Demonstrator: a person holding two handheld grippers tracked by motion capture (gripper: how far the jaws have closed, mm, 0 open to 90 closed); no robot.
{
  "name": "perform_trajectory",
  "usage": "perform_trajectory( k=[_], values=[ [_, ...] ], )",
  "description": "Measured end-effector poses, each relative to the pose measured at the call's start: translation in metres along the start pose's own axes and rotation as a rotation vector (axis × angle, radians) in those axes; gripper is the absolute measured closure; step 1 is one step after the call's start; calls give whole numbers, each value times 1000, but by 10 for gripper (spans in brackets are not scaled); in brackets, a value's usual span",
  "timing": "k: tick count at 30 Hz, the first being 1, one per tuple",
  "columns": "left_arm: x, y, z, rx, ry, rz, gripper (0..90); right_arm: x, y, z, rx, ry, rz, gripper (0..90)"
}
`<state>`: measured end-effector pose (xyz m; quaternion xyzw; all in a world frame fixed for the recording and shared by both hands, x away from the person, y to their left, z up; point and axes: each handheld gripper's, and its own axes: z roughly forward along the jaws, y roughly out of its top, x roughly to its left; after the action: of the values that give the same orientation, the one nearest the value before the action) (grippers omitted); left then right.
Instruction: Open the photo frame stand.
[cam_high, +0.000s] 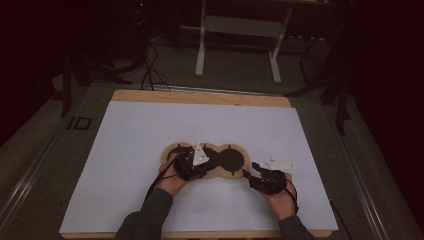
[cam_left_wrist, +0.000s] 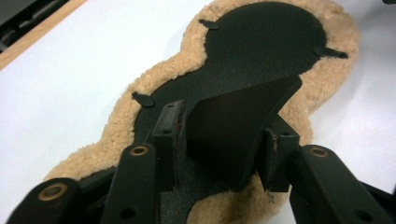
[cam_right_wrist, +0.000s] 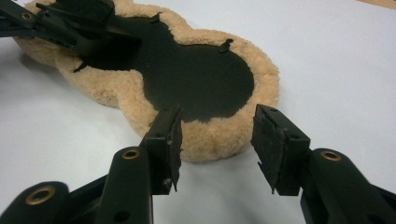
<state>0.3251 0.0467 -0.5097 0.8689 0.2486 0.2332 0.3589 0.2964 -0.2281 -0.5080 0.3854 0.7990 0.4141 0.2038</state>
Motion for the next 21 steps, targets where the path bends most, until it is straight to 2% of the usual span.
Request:
perform_trajectory(
  k=[5, 13, 18, 21],
  values=[
    [-2, 2, 0, 14, 17, 32, 613, 0, 0, 0, 0, 1, 0, 520],
    [-6, 4, 4, 8, 35, 49, 628, 0, 0, 0, 0, 3, -2, 520],
    [-4, 6, 3, -4, 48, 31, 683, 0, 0, 0, 1, 3, 0, 518],
    [-2, 7, 2, -6, 40, 18, 688, 0, 0, 0, 2, 5, 2, 515]
  ],
)
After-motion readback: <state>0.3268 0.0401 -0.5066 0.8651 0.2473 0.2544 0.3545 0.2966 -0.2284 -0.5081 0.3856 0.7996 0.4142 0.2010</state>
